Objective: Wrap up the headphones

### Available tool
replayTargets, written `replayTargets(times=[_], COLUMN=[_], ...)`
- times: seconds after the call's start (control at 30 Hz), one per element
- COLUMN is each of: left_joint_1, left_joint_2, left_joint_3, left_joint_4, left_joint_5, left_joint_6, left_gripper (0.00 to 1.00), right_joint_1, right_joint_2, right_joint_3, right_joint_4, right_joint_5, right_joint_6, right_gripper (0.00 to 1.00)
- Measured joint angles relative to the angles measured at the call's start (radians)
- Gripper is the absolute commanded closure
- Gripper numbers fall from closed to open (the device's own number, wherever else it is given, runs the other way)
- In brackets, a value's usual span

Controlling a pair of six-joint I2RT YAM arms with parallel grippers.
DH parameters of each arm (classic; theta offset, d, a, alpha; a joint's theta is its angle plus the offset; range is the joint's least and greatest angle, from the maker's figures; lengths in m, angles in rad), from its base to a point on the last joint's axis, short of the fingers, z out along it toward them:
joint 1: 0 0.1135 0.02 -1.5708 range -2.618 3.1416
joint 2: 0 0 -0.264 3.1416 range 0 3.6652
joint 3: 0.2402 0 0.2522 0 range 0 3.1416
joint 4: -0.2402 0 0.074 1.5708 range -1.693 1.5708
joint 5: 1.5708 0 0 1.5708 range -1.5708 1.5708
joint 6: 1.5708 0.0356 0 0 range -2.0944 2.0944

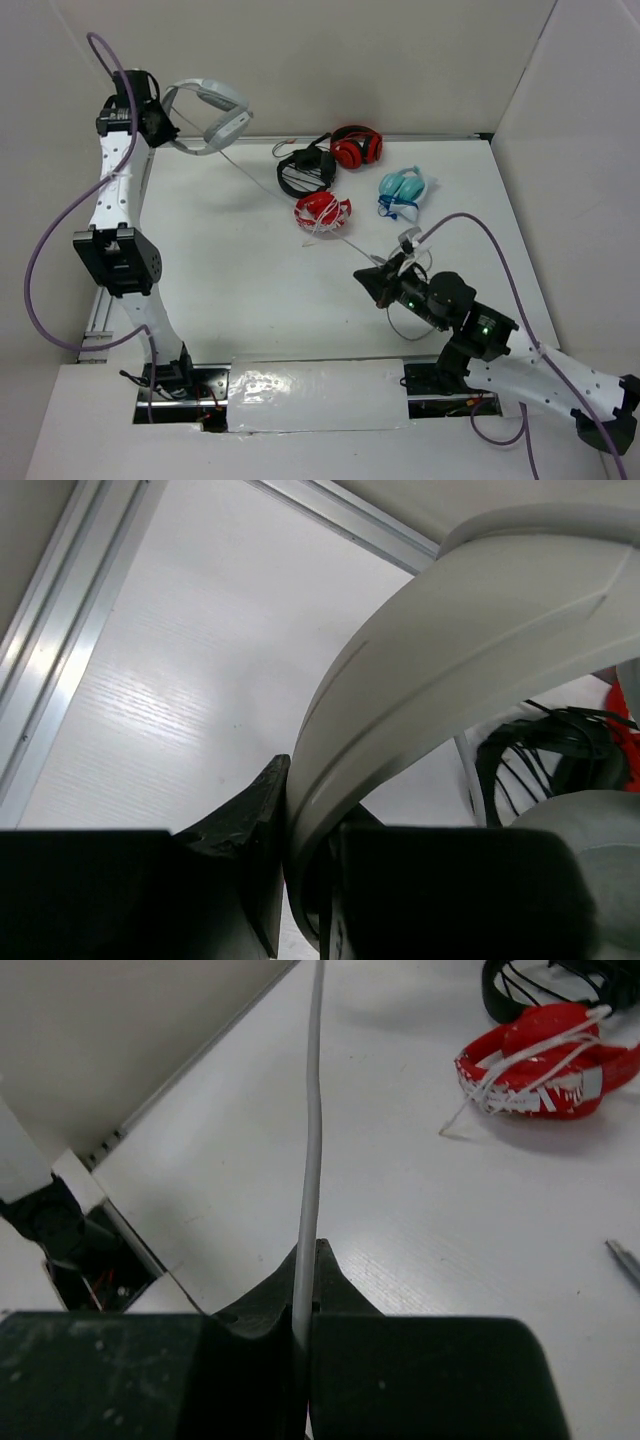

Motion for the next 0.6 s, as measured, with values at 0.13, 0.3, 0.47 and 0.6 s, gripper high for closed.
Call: replayTargets(times=[0.13, 0.3, 0.47, 0.6], left_joint_1=[-0.055, -0.148, -0.248, -0.360], left_joint_2=[0.011, 0.023, 0.013, -0.053], left_joint_3=[-0.072, -0.194, -0.331, -0.487], left_joint_4=[0.085, 0.167, 0.253, 0.329], left_joint_5=[-0.090, -0.106, -0.101, -0.082], left_joint_6=[0.048, 0.128, 0.190, 0.238], left_gripper=[1.00, 1.00, 1.00, 1.00], right_joint_1=[0.077, 0.123, 0.106, 0.040], right_joint_2=[0.204, 0.409, 0.578, 0.694], right_joint_3=[0.229, 0.560, 0.916, 1.137], right_joint_4=[-0.007, -0.038, -0.131, -0.237], right_joint_5=[0.009, 0.052, 0.050, 0.000], right_joint_6=[-0.120, -0.256, -0.410, -0.493], right_gripper=[1.00, 1.00, 1.00, 1.00])
